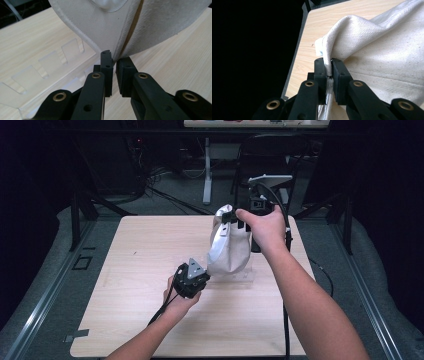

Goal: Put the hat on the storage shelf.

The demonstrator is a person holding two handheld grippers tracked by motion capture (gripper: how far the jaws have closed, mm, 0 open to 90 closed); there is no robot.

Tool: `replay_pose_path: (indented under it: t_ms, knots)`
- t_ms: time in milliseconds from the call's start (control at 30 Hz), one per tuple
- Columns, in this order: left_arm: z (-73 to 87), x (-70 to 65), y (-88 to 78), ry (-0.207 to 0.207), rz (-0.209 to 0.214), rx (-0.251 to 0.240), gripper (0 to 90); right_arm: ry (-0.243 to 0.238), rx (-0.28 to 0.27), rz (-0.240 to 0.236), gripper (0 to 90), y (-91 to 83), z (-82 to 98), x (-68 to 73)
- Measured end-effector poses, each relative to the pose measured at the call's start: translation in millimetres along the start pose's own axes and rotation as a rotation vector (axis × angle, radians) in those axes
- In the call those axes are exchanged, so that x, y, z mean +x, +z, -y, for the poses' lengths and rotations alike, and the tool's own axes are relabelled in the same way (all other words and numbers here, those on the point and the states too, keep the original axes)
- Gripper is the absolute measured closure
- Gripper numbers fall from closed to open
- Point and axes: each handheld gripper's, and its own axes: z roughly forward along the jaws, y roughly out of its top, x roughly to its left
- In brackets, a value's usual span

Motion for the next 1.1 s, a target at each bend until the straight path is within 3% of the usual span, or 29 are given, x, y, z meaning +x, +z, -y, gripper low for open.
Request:
replay_pose_path:
  t_ms: [367, 467, 733, 833, 900, 1000, 1100]
  knots:
    - [5.6, 7.4, 0.9, -0.043, 0.023, -0.003, 85.7, 0.007, 0.022, -0.006, 83.0, 17.2, 1.7, -4.8]
    - [9.8, 8.8, 1.7, -0.072, 0.031, -0.002, 85.8, 0.012, 0.034, -0.008, 83.0, 21.0, 3.0, -7.0]
    - [14.3, 7.2, 5.6, -0.102, 0.024, 0.028, 85.9, 0.014, 0.046, -0.002, 83.0, 27.2, 5.9, -12.1]
    - [17.6, 4.2, 9.5, -0.073, 0.008, 0.062, 86.2, 0.017, 0.045, -0.001, 83.0, 28.8, 7.4, -16.9]
    - [19.3, 5.5, 10.8, -0.094, 0.012, 0.059, 86.2, 0.022, 0.051, 0.007, 83.0, 31.1, 9.1, -20.5]
    - [22.6, 6.5, 16.8, -0.1, 0.017, 0.106, 86.2, 0.027, 0.059, 0.011, 83.0, 35.8, 11.5, -26.7]
    - [24.7, 7.0, 17.2, -0.117, 0.02, 0.098, 86.2, 0.03, 0.066, 0.021, 83.0, 40.5, 12.3, -32.7]
